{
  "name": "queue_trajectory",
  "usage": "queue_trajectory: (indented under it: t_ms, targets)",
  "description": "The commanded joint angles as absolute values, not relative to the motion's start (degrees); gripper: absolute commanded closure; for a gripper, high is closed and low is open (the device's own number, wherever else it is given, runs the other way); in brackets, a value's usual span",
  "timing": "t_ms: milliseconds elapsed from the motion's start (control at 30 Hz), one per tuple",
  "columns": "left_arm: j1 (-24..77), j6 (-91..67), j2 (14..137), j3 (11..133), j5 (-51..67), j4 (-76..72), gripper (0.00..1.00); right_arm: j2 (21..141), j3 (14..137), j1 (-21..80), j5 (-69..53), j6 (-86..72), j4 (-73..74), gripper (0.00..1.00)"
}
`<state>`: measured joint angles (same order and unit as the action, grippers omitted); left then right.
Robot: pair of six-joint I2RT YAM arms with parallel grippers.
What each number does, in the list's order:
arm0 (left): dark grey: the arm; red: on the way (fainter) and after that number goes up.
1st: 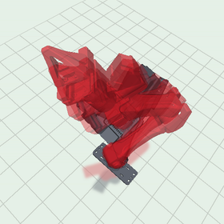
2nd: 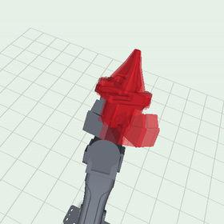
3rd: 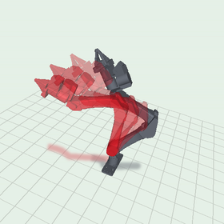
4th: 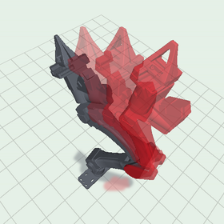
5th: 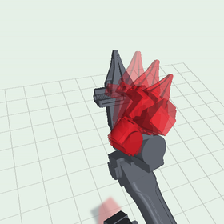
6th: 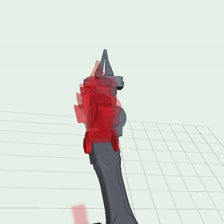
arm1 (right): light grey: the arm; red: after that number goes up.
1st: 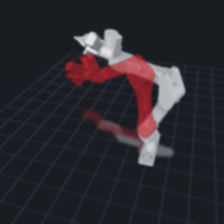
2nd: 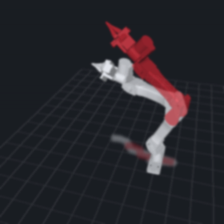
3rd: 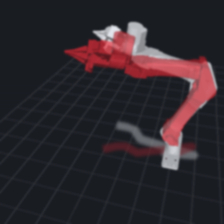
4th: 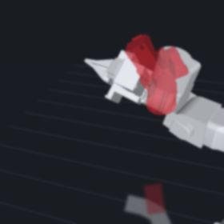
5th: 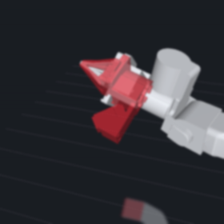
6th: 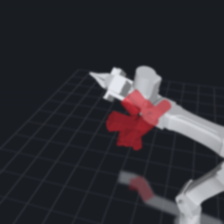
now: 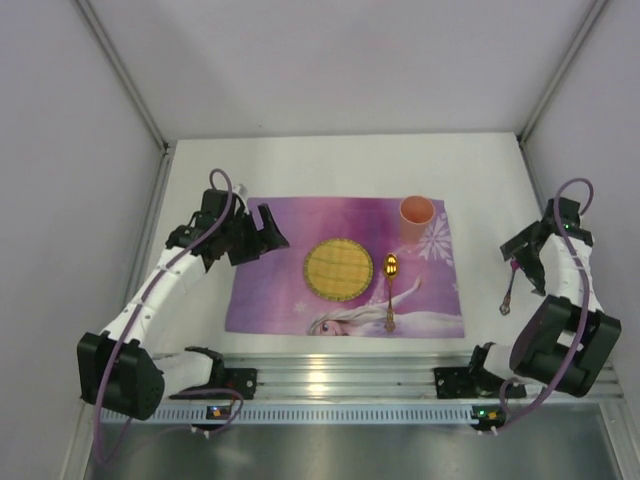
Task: Set the dinner table for one person
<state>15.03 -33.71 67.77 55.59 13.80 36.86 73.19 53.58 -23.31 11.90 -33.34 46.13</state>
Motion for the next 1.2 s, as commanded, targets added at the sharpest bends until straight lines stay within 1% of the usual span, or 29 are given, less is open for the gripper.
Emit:
queue_trajectory:
  t_ms: [0,33,100,133,200,333,400,433,500,533,600,633,667,700,733,767,800,933,1000,1100,1167]
  targets:
    - [14.8,-32.8,68.8,55.2,15.4,32.4,0.05,75.2,54.2,-26.6,9.4,-31.7,43.2,0.01]
    - [14.8,-32.7,69.0,55.1,15.6,32.1,0.05,76.9,54.1,-27.3,9.2,-31.6,41.4,0.03]
    - [14.8,-32.9,69.6,54.8,16.1,31.9,0.05,79.1,53.4,-29.0,8.8,-31.5,39.6,0.04]
    - [14.8,-32.8,69.8,54.8,16.8,31.7,0.05,79.9,52.6,-29.4,7.5,-31.4,37.3,0.06]
    - [14.8,-32.6,69.8,54.4,16.8,31.6,0.05,82.4,51.8,-29.5,6.6,-31.2,35.3,0.08]
    - [14.7,-32.2,70.3,53.4,16.3,31.6,0.05,87.1,49.5,-29.5,5.6,-30.8,30.9,0.17]
    - [14.6,-32.2,70.7,53.0,16.3,31.5,0.05,89.3,49.0,-29.5,5.5,-30.3,29.7,0.19]
    - [14.6,-32.2,70.9,52.9,16.3,31.4,0.05,89.8,48.4,-29.5,5.4,-30.1,28.7,0.24]
    - [14.5,-32.2,71.3,52.7,16.3,31.1,0.05,91.1,48.3,-29.5,5.3,-29.7,28.0,0.3]
    - [14.5,-32.3,71.6,52.6,16.2,30.9,0.05,91.5,48.3,-29.5,5.9,-29.2,27.6,0.4]
    - [14.4,-32.5,72.1,52.1,16.2,30.4,0.05,92.7,48.6,-29.5,6.1,-28.8,27.4,0.51]
    - [14.4,-32.7,72.6,52.0,16.3,30.1,0.05,93.1,49.1,-29.5,6.7,-28.2,27.3,0.65]
    - [14.4,-33.0,72.9,51.9,16.3,29.9,0.05,93.3,49.4,-29.5,6.8,-28.0,27.3,0.73]
    - [14.4,-33.0,73.2,51.9,16.6,29.6,0.05,94.1,49.7,-29.5,6.9,-27.7,27.3,0.78]
    - [14.4,-33.2,73.8,52.0,16.7,29.6,0.05,94.6,50.3,-29.5,6.9,-27.2,27.3,0.87]
    - [14.4,-33.3,74.1,52.3,16.7,29.4,0.05,94.8,50.6,-29.5,6.9,-27.1,27.3,0.94]
    - [14.4,-33.3,74.6,52.4,16.9,29.4,0.05,95.3,51.1,-29.5,7.0,-26.7,27.3,1.0]
    - [14.4,-33.1,75.5,53.9,16.9,29.8,0.05,94.5,53.1,-28.7,6.5,-26.0,28.5,1.0]
    - [14.4,-33.0,75.7,55.0,16.7,30.2,0.05,92.2,54.7,-27.7,6.4,-26.0,30.0,1.0]
    - [14.4,-33.4,75.7,56.5,16.8,30.7,0.05,87.0,58.9,-24.1,5.4,-27.3,34.1,1.0]
    - [14.4,-33.8,75.4,57.7,17.7,30.7,0.05,84.3,62.5,-19.9,4.6,-28.7,37.8,1.0]
